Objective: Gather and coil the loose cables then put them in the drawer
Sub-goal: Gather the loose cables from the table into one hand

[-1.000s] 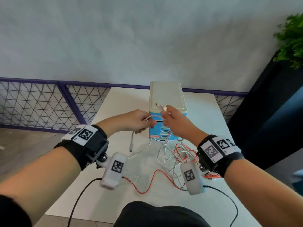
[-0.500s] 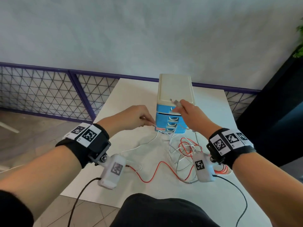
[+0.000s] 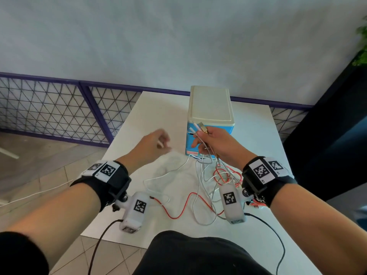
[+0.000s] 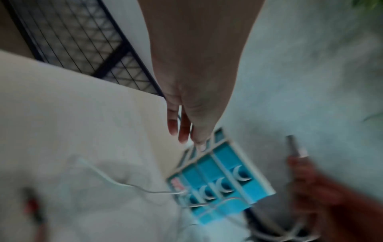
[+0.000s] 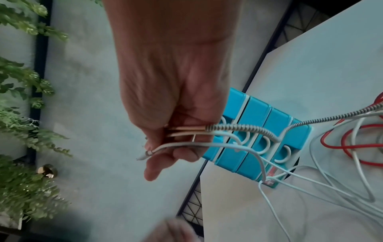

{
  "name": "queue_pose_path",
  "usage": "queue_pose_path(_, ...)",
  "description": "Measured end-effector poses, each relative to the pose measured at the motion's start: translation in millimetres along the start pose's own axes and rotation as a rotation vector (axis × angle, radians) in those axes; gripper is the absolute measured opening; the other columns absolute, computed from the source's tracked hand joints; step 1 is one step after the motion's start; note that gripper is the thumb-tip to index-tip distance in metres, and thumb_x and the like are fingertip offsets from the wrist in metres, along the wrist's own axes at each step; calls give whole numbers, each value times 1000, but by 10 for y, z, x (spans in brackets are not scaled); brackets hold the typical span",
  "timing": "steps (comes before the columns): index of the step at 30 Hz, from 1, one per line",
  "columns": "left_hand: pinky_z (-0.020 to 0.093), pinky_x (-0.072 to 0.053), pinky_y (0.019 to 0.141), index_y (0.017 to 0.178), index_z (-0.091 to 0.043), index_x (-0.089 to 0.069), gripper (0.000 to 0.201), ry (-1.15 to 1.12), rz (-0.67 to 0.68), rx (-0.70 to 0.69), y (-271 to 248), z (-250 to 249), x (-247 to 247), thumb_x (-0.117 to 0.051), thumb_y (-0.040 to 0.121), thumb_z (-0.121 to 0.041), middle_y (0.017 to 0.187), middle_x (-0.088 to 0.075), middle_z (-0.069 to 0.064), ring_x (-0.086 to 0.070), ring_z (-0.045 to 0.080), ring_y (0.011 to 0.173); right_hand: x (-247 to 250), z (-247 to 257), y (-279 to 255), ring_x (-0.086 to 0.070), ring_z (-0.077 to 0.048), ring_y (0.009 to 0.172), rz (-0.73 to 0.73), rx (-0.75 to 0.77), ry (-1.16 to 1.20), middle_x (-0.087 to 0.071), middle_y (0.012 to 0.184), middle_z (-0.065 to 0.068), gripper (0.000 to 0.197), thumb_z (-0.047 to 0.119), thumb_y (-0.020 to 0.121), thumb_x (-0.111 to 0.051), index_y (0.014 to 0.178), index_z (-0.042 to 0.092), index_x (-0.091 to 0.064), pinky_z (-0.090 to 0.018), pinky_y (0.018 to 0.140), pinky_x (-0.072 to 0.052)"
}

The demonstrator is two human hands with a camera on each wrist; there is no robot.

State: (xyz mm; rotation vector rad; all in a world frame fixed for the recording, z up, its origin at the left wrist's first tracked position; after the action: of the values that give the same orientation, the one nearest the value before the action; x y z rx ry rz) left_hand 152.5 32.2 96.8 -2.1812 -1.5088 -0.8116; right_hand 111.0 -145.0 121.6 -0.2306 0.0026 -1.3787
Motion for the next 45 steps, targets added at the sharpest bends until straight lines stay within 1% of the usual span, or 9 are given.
queue_pose_path(5,12,-41,61,65,-32,-53,25,396,399,181,-486,969,-340,-65,77,-13,80,-62,-7,-59,12,74,79,5,-7,-49,-8,52,-52,-26,-20,-63,72,0,22,22,101,-46,100,4,-59,-22,58,-43)
queue_pose_path(7,23,-43,66,71,-29,-54,11,522,535,264,-695,1172,-447,-64,73,-27,85,-58,-9,-58,14,78,95,-45,-12,-46,-9,48,-50,-54,20,-57,69,0,20,25,101,-46,102,7,-55,-24,56,-41)
queue_pose_path(11,28,-44,68,85,-22,-54,36,660,644,253,-903,1455,-686,-54,63,-50,94,-58,-2,-59,18,83,128,-133,-54,-41,-8,45,-26,-92,112,-59,71,-2,21,27,99,-50,107,8,-54,-20,51,-40)
queue_pose_path(16,26,-36,67,79,-27,-45,18,715,622,233,-905,1540,-746,-62,81,-32,87,-50,-8,-55,18,84,150,-143,-76,-43,-9,47,-3,-73,75,-67,77,-5,14,24,98,-53,97,11,-56,-19,51,-40)
queue_pose_path(26,6,-38,58,74,-23,-63,15,316,367,92,-358,724,-390,-69,77,-9,76,-59,-10,-52,-2,64,281,-389,36,-44,-3,52,-60,-94,-88,-58,59,13,24,23,101,-47,87,10,-61,-15,51,-38)
queue_pose_path(32,9,-40,53,78,-16,-68,4,142,201,77,-118,308,-71,-69,82,-17,76,-65,-4,-53,0,55,394,-452,81,-52,-4,60,-60,-157,266,-61,79,0,28,21,99,-50,114,0,-63,-16,55,-46)
queue_pose_path(39,40,-58,73,85,-8,-66,5,-18,135,175,-19,286,14,-68,81,-7,78,-60,6,-60,23,65,402,-344,80,-63,-5,65,-80,-98,169,-69,79,1,19,25,95,-56,99,12,-69,-17,63,-54)
queue_pose_path(41,38,-59,74,85,-9,-66,6,-86,104,194,2,287,52,-68,81,-5,81,-61,8,-65,31,73,380,-319,79,-65,-6,66,-89,-82,118,-69,78,2,21,27,97,-54,98,12,-68,-17,62,-54)
queue_pose_path(45,24,-59,74,96,-6,-67,12,-322,55,239,-8,187,74,-66,84,-5,93,-68,20,-70,19,79,318,-273,83,-68,-7,66,-94,-62,41,-70,83,-2,25,28,99,-50,104,9,-65,-19,64,-56)
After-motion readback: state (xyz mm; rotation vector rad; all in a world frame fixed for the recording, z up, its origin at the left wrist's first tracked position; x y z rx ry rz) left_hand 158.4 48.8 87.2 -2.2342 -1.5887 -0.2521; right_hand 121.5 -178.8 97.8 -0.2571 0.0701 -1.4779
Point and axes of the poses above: each hand's wrist, its own y-axis towards the middle knuckle, its own x-axis out of the back of the hand, z = x × y, the point moved 8 cm from there along y, towards the middle knuckle
